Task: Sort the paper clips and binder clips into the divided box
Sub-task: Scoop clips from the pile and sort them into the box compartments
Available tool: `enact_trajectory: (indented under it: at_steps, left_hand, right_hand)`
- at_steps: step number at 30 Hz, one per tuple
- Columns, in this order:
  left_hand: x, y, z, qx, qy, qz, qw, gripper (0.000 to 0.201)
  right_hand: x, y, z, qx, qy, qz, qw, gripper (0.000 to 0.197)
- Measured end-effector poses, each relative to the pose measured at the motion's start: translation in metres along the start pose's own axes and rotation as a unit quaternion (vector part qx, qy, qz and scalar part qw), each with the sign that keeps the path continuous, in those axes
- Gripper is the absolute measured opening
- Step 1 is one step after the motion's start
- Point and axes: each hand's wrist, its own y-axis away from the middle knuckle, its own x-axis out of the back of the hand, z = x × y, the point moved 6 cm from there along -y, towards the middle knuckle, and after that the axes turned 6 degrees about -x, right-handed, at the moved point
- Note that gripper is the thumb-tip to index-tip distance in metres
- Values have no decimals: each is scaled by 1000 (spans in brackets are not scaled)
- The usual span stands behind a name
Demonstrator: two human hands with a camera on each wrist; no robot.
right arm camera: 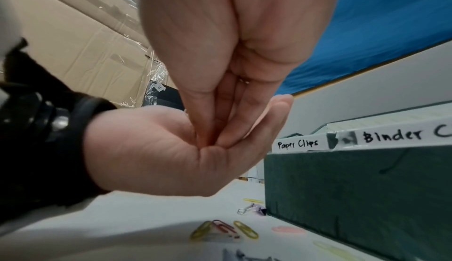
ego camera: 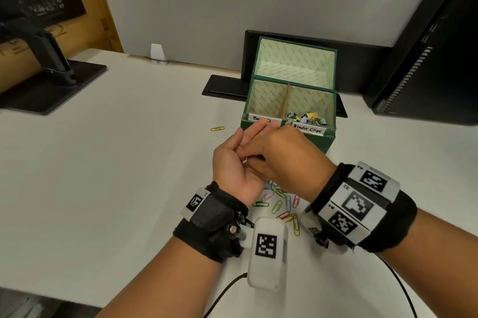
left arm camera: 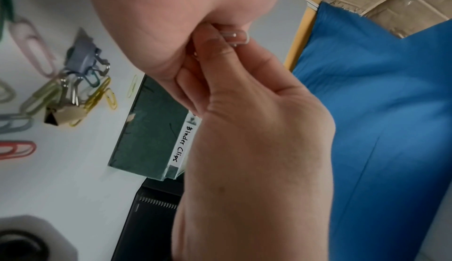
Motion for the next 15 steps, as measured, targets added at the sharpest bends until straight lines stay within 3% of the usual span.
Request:
enact_trajectory:
  at_steps: [3,7,10,13,15]
  left_hand:
    - [0,0,4,-14,-1,8,1000,45]
    - [0,0,8,-30,11,15,999,43]
    - [1,0,9,-39,6,24,999,39]
    - [4,0,8,-30,-46,40,998,41]
    - [7,0,8,-30,-86,54,994,41]
  right_hand:
    - [3,2,4,-3,-81,25,996,26]
    - [11,3,16,-47,-227,86,969,22]
    - [40,3,36,-107,-356,195,908,16]
    - [75,5,64,-155,-396,339,839,10]
    - [86,-2,76,-175,-377,364,833,9]
